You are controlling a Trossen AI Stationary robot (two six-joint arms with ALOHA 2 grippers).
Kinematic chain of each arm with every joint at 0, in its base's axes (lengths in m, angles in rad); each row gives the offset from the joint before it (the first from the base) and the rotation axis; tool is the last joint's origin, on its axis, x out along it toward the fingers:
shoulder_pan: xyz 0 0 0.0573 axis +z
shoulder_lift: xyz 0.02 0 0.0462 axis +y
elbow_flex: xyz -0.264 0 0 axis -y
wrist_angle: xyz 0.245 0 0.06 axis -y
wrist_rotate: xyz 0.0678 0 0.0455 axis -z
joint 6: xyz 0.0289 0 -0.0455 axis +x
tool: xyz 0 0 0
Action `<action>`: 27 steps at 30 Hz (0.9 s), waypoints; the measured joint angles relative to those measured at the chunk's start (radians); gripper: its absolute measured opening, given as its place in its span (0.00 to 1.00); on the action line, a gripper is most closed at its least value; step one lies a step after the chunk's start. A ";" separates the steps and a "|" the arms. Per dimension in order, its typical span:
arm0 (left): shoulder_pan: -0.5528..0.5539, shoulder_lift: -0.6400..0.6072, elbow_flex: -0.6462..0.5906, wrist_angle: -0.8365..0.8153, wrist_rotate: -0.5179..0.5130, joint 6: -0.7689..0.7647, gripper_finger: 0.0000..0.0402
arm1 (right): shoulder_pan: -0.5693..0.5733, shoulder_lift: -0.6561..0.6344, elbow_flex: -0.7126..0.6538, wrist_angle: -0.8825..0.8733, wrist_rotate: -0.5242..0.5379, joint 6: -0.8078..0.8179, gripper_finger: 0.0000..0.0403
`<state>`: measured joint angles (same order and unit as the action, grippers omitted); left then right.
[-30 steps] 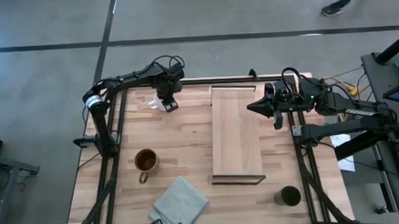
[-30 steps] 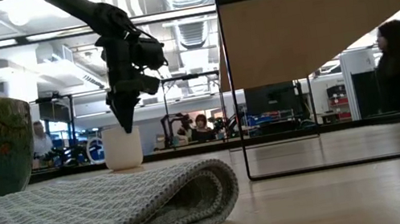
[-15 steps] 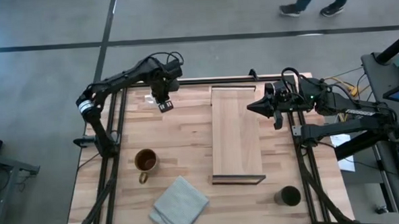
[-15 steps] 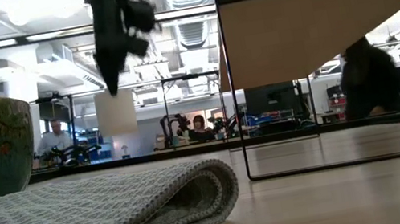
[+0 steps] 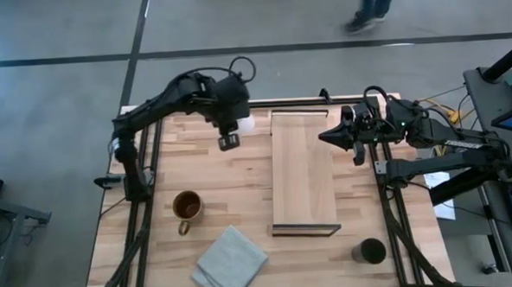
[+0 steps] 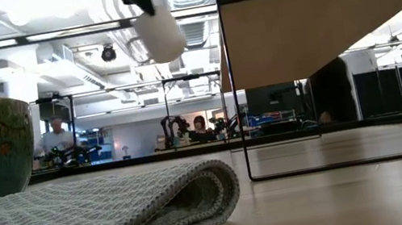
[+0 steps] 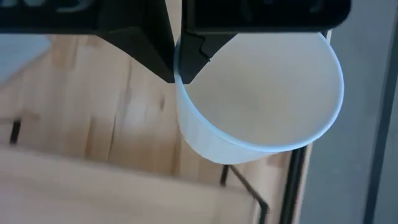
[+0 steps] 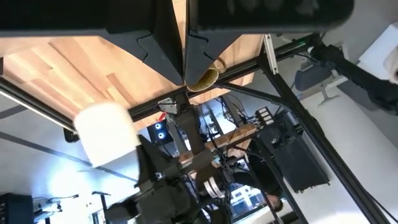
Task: Stack small to large cups/mugs on shelf
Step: Put the white mug on the shelf
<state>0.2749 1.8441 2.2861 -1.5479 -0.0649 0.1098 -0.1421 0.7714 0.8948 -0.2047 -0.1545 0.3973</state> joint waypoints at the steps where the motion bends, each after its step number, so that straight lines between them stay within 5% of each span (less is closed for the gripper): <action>1: 0.000 0.022 0.030 0.003 0.002 0.000 0.00 | 0.000 -0.002 0.000 -0.001 0.000 0.001 0.02; 8: -0.011 0.090 0.036 0.168 0.139 0.003 0.00 | 0.001 -0.014 0.000 -0.014 -0.001 0.048 0.02; 14: -0.033 0.113 0.037 0.358 0.140 0.010 0.00 | 0.000 -0.018 -0.001 -0.061 -0.001 0.048 0.02; 27: -0.034 0.191 0.027 0.395 0.189 0.071 0.00 | 0.000 -0.018 -0.001 -0.116 0.015 0.051 0.02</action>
<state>0.2409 2.0346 2.3135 -1.1526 0.1239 0.1808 -0.1417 0.7536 0.8936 -0.3204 -0.1391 0.4478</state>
